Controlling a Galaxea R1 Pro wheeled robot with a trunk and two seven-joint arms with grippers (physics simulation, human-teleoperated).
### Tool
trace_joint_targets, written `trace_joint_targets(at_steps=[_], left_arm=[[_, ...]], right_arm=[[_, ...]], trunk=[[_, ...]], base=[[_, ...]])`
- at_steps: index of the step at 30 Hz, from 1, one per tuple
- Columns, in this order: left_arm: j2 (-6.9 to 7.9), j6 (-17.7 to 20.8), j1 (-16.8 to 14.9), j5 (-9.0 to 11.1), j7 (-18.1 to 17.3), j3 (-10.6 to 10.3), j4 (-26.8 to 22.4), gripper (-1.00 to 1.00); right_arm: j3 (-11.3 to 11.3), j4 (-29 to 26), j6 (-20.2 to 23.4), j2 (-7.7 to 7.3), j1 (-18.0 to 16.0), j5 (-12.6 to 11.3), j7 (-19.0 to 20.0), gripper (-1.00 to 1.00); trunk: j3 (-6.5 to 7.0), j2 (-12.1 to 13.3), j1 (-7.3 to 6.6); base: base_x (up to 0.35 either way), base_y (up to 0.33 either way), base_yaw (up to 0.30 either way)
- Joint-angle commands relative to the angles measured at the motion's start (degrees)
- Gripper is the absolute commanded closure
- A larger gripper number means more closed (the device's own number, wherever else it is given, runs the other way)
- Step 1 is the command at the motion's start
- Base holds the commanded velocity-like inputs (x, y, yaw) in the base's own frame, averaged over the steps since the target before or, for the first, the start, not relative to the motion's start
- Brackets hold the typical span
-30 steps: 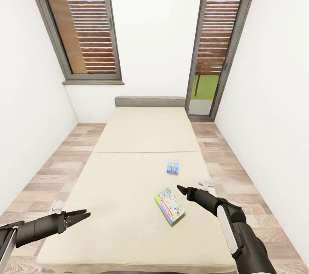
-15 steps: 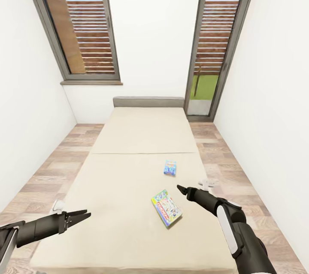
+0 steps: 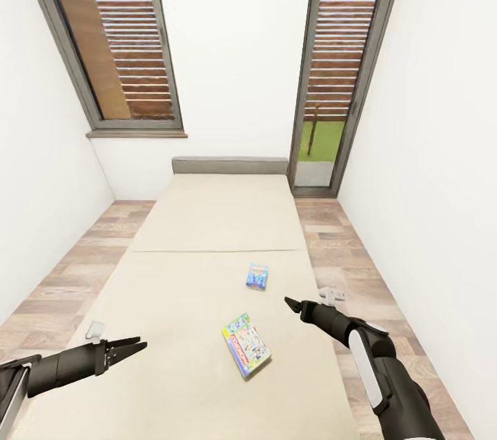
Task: Put all the toys in the child's room - the three board games (two on the bed and one on the table), the two jigsaw puzzles on the table, and the tennis ball on the table - inside the toy box on the table in the child's room.
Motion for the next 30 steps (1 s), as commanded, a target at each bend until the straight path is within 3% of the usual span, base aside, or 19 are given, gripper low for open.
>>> trace_joint_targets(at_steps=[1,9,30], left_arm=[[0.01,0.60,-0.04,0.03,-0.18,0.02,-0.04,-1.00],[0.00,0.60,-0.04,0.09,-0.24,-0.05,-0.04,-1.00],[0.00,0.54,-0.04,0.12,-0.26,-0.17,-0.04,-1.00]], right_arm=[[-0.18,-0.03,0.42,0.06,-0.05,-0.25,0.19,-1.00],[-0.18,-0.03,0.39,0.06,-0.05,-0.25,0.19,-1.00],[-0.18,0.04,0.33,0.06,-0.05,-0.25,0.19,-1.00]], trunk=[[-0.11,-0.12,0.05],[-0.11,-0.12,0.05],[-0.04,-0.12,0.05]], base=[[0.111,-0.279,0.000],[0.059,-0.277,0.000],[0.002,-0.103,-0.010]])
